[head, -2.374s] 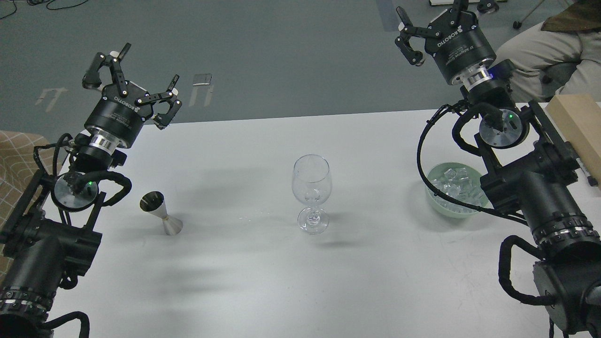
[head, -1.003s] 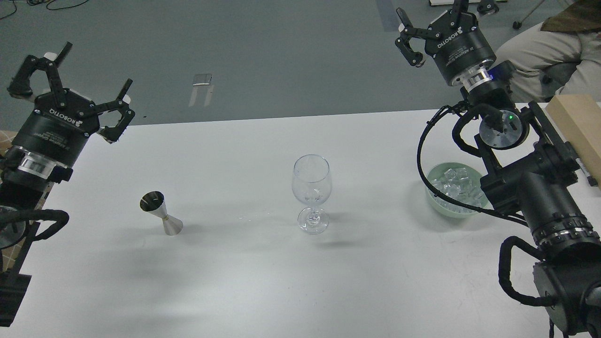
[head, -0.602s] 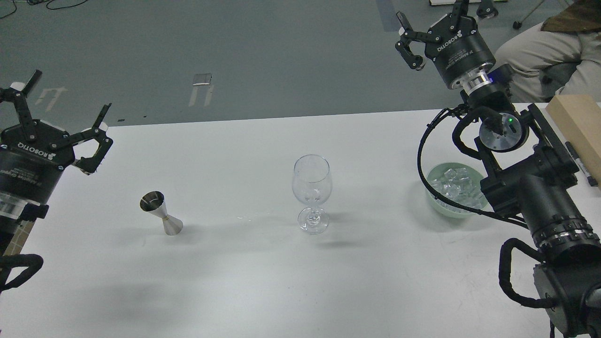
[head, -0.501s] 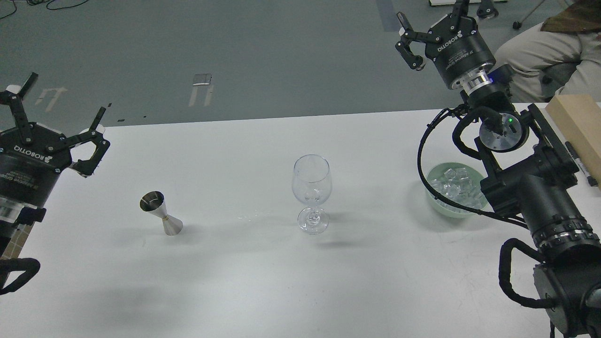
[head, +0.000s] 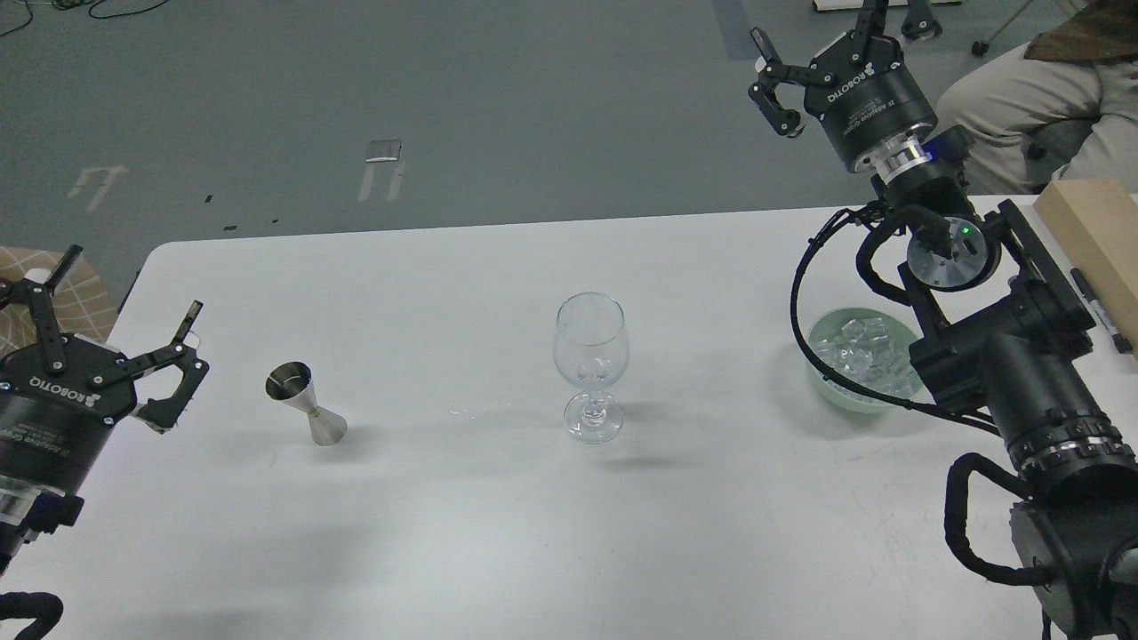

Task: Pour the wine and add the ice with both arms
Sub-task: 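Lower the left gripper toward the metal jigger on the table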

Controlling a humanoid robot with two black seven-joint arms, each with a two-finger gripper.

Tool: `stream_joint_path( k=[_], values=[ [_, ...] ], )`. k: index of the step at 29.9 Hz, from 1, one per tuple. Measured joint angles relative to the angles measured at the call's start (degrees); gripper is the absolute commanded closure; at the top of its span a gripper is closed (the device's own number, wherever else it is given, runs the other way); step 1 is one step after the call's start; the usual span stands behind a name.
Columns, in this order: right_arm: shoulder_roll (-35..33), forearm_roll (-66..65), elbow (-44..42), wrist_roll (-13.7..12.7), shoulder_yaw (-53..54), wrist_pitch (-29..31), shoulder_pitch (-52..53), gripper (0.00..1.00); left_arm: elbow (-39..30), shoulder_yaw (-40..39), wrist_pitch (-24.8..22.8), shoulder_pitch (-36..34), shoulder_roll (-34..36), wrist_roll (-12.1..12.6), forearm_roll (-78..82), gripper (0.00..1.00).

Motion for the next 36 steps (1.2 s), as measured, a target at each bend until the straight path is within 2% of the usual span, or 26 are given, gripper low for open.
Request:
stream_joint_path(
  k=[16,19,23,25,32,36],
  values=[
    [0.0,0.0,0.0,0.0,-0.1,0.0,-0.4,0.0,0.1,0.5,-2.3,9.1,-2.5,0.1,-1.6,0.07],
    [0.0,0.0,0.0,0.0,-0.1,0.0,-0.4,0.0,0.1,1.1,-2.3,10.3,-2.9,1.7,-1.6,0.07],
    [0.0,0.0,-0.1,0.0,-0.1,0.0,-0.4,0.0,0.3,3.0,-2.2,11.0,-5.9,6.4,-1.6,0.06],
    [0.0,0.0,-0.1,0.0,-0.1,0.0,-0.5,0.0,0.4,3.6,-1.9,11.2,-7.3,8.0,-1.6,0.05],
    [0.0,0.0,-0.1,0.0,-0.1,0.0,-0.7,0.0,0.5,4.2,-0.8,11.4,-12.2,8.9,-1.6,0.05],
    [0.0,0.0,-0.1,0.0,-0.1,0.0,-0.7,0.0,0.7,4.2,2.5,11.2,-15.7,8.9,-1.7,0.05]
  ],
)
